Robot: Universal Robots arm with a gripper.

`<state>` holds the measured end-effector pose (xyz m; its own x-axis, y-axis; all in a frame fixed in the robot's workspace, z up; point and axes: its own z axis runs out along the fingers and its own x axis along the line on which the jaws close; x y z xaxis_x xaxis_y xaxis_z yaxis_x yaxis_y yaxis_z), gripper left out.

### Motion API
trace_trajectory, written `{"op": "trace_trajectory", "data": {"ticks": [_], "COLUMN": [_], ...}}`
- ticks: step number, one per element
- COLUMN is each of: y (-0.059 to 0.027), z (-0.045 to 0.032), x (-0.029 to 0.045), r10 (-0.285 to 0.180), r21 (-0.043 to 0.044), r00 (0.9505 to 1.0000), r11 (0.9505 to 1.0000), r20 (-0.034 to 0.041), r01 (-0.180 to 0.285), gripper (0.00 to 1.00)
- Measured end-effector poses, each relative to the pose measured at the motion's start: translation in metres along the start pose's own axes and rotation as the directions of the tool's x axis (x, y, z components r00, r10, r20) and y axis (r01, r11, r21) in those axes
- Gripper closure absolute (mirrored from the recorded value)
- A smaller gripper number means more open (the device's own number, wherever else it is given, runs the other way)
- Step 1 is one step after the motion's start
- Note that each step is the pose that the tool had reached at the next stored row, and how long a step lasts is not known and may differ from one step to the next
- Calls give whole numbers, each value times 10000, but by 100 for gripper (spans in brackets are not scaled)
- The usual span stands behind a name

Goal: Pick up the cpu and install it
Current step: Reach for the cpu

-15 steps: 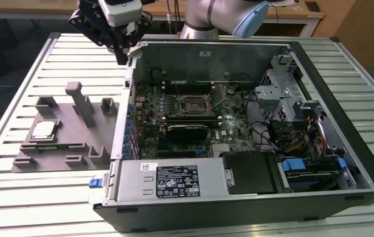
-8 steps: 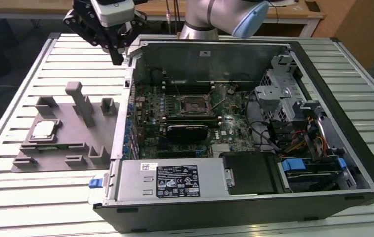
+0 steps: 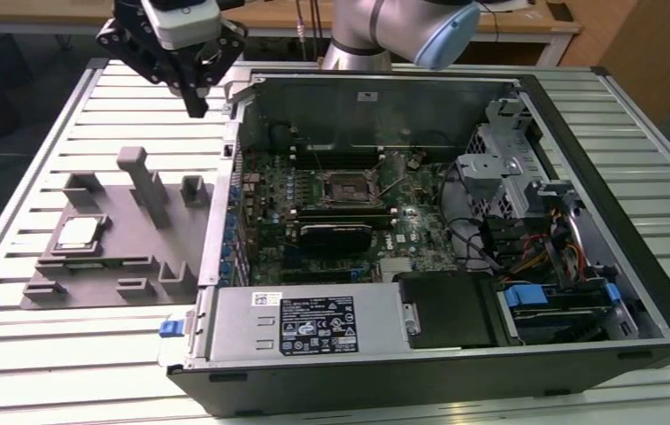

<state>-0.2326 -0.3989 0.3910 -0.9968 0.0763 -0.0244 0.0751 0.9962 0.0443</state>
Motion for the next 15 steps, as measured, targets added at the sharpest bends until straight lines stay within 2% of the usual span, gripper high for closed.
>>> {"op": "trace_trajectory", "data": {"ticks": [5,15], "y": [-2,41], "z": [25,74], "x": [104,255], "r10": [1,3], "r21": [-1,0], "r00": [10000,10000], "r11": [10000,10000], "r20": [2,1], "r01": [-1,-3], "gripper": [89,89]}}
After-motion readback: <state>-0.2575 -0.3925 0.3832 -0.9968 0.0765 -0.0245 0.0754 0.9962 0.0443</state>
